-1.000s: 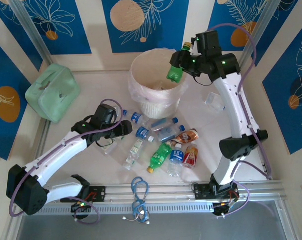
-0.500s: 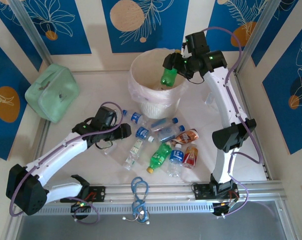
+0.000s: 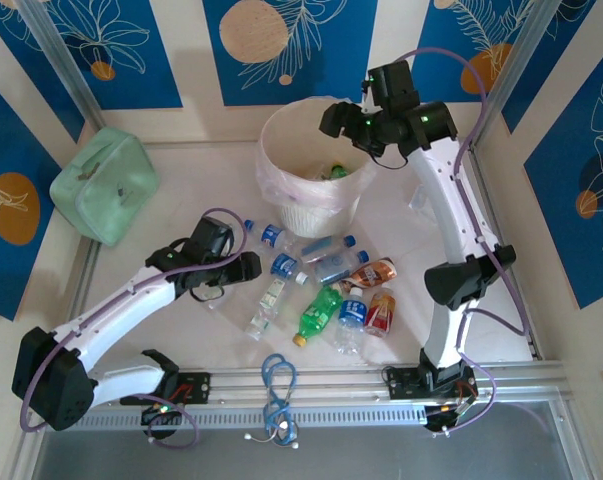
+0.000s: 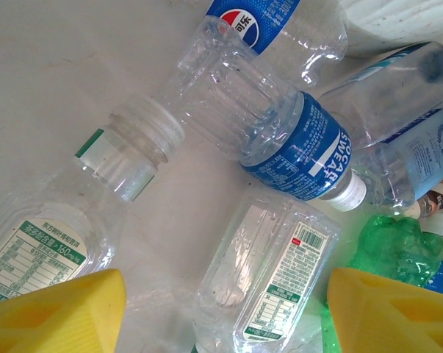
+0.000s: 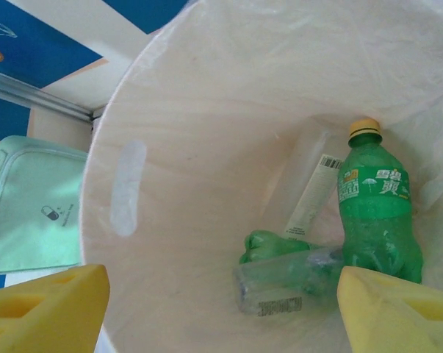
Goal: Put the plastic bottles in the bin
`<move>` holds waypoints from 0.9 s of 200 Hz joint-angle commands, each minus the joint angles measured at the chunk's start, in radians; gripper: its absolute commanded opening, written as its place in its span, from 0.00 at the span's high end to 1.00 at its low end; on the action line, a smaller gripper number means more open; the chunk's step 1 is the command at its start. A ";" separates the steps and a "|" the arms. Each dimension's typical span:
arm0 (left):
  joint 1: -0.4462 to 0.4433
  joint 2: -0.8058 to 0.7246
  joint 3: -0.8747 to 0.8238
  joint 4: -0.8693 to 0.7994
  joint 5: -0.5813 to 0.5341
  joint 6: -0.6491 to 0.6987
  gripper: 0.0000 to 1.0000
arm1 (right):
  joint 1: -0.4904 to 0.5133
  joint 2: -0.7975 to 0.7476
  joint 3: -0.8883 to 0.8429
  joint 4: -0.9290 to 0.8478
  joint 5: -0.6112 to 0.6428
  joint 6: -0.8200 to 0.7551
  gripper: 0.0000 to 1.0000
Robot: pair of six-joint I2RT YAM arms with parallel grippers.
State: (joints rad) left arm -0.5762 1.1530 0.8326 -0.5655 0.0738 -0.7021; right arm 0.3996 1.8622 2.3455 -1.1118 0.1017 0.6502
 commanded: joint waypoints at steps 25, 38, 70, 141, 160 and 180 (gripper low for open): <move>-0.041 0.036 -0.007 -0.027 0.002 0.059 0.24 | 0.042 -0.272 -0.229 0.053 0.084 -0.003 0.18; -0.062 0.054 -0.007 -0.025 0.004 0.065 0.24 | 0.042 -0.358 -0.350 0.098 0.085 0.015 0.18; -0.127 0.104 0.000 -0.027 -0.030 0.089 0.22 | 0.041 -0.551 -0.586 0.154 0.104 0.056 0.15; -0.229 0.220 0.031 -0.031 -0.080 0.157 0.17 | 0.036 -0.850 -0.996 0.115 0.126 0.160 0.13; -0.247 0.247 0.038 -0.030 -0.092 0.169 0.14 | 0.035 -0.898 -1.069 0.100 0.121 0.181 0.13; -0.255 0.270 0.049 -0.034 -0.099 0.173 0.14 | 0.033 -0.933 -1.115 0.092 0.121 0.197 0.13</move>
State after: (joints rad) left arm -0.8165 1.4010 0.8417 -0.5686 0.0086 -0.5610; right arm 0.4381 0.9691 1.2701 -1.0016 0.2108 0.8021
